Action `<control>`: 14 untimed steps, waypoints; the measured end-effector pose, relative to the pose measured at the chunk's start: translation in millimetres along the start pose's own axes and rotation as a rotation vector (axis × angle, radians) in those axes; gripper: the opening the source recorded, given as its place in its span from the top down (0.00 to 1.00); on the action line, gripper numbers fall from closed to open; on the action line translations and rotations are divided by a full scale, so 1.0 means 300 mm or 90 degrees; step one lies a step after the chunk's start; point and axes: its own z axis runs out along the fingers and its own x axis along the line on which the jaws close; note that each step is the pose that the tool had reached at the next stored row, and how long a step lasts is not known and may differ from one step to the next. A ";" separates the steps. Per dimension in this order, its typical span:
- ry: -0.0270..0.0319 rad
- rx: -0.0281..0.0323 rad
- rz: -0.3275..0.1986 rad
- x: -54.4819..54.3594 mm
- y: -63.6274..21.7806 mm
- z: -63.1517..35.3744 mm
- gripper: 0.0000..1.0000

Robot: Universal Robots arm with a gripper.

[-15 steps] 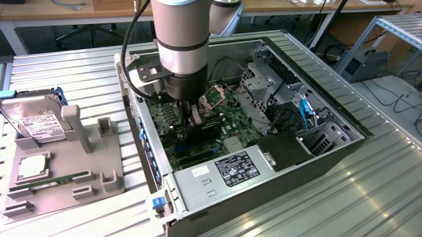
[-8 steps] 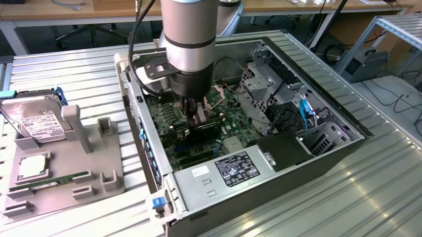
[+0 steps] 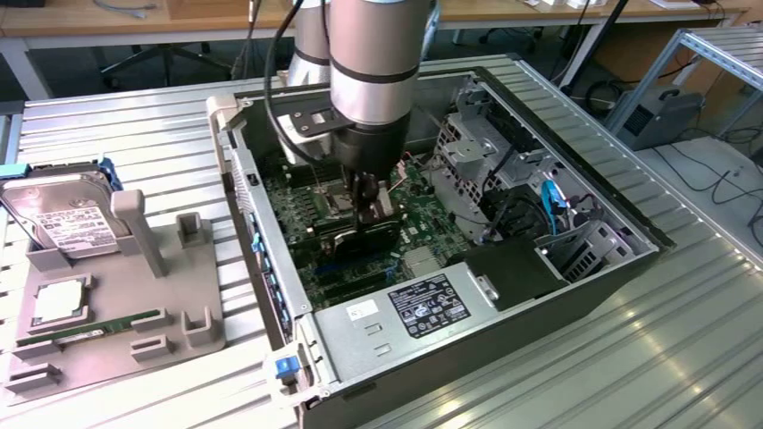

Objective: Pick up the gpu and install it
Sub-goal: 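Insert the gpu into the slot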

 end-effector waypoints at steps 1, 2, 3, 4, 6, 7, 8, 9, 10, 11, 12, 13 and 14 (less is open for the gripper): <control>-0.0001 -0.0026 0.000 0.000 -0.010 0.001 0.89; -0.0001 -0.0041 -0.001 0.000 -0.015 0.001 0.89; -0.0001 -0.0052 -0.001 0.000 -0.020 0.001 0.89; 0.0000 -0.0067 -0.001 0.000 -0.025 0.001 0.89; -0.0001 -0.0079 -0.001 0.000 -0.029 0.002 0.89; -0.0001 -0.0080 -0.001 0.000 -0.029 0.002 0.89; -0.0001 -0.0080 -0.001 0.000 -0.029 0.002 0.89; 0.0000 -0.0080 -0.001 0.000 -0.029 0.002 0.89; -0.0001 -0.0080 -0.001 0.000 -0.029 0.002 0.89; -0.0001 -0.0087 -0.001 0.000 -0.029 0.002 0.89; -0.0002 -0.0114 -0.001 0.000 -0.030 0.002 0.89; -0.0002 -0.0177 -0.001 0.000 -0.030 0.002 0.89; -0.0001 -0.0268 -0.001 0.000 -0.029 0.003 0.89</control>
